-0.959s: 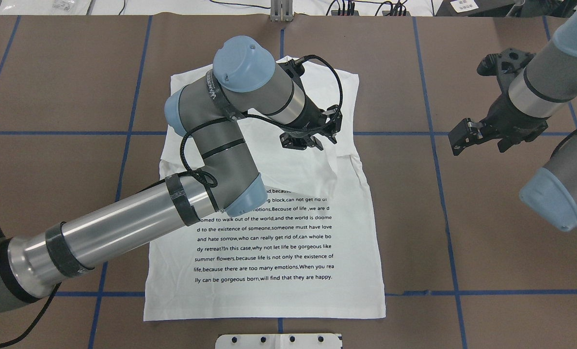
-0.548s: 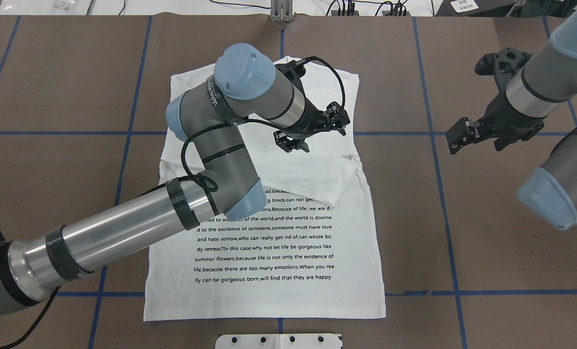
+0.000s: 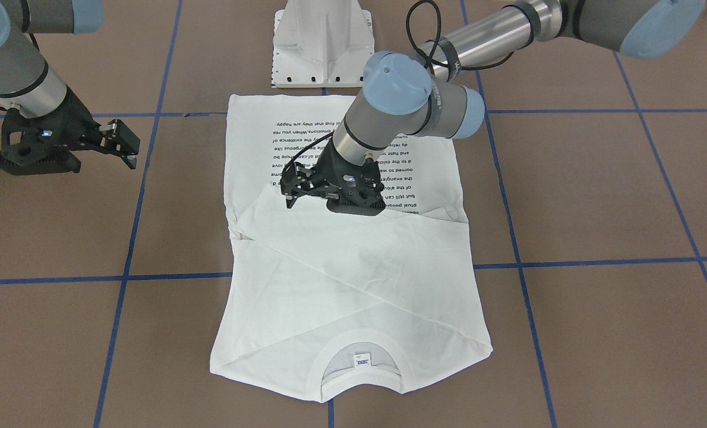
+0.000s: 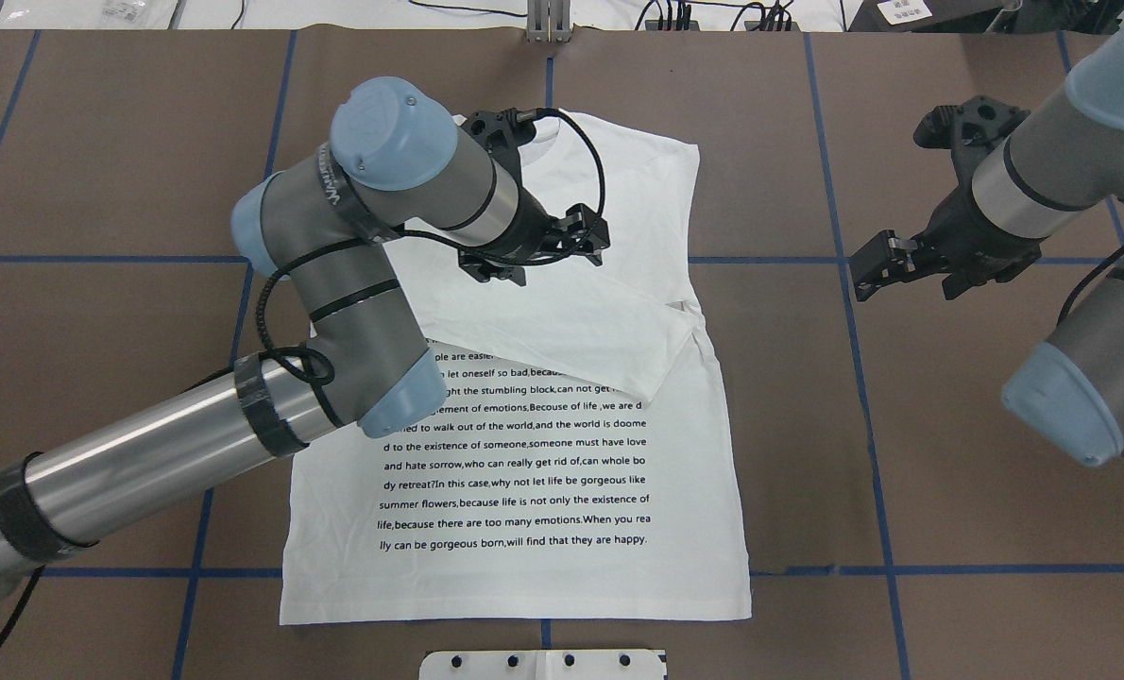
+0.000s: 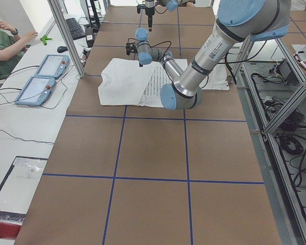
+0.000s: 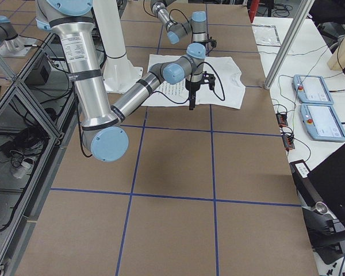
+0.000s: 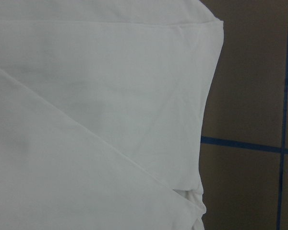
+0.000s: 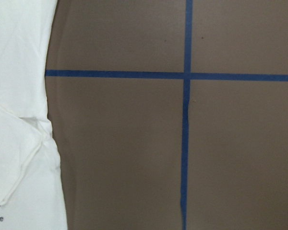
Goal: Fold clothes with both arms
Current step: 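Release the sleeve and withdraw the left gripper while the right gripper moves down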
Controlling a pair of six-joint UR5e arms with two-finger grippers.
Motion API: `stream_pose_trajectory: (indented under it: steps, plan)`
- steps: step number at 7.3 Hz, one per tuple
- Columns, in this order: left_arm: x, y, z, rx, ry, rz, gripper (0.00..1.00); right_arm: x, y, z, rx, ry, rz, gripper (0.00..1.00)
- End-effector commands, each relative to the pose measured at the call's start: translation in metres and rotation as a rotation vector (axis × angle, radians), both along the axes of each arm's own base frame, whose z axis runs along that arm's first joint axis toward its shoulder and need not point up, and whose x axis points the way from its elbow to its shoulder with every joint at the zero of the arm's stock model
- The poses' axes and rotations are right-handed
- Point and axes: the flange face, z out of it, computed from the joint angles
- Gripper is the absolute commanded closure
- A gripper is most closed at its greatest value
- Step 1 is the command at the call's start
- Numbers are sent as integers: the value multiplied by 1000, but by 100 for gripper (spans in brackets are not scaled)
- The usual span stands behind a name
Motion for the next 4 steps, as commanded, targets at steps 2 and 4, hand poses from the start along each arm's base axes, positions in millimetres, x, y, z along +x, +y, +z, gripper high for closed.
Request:
stream_pose_trajectory:
  steps: [2, 4]
  plan:
    - [-113, 62, 56, 135, -141, 73, 0, -81, 90, -35, -52, -37, 54, 0]
    - [-156, 96, 79, 138, -151, 79, 0, -165, 183, -39, -56, 9, 120, 0]
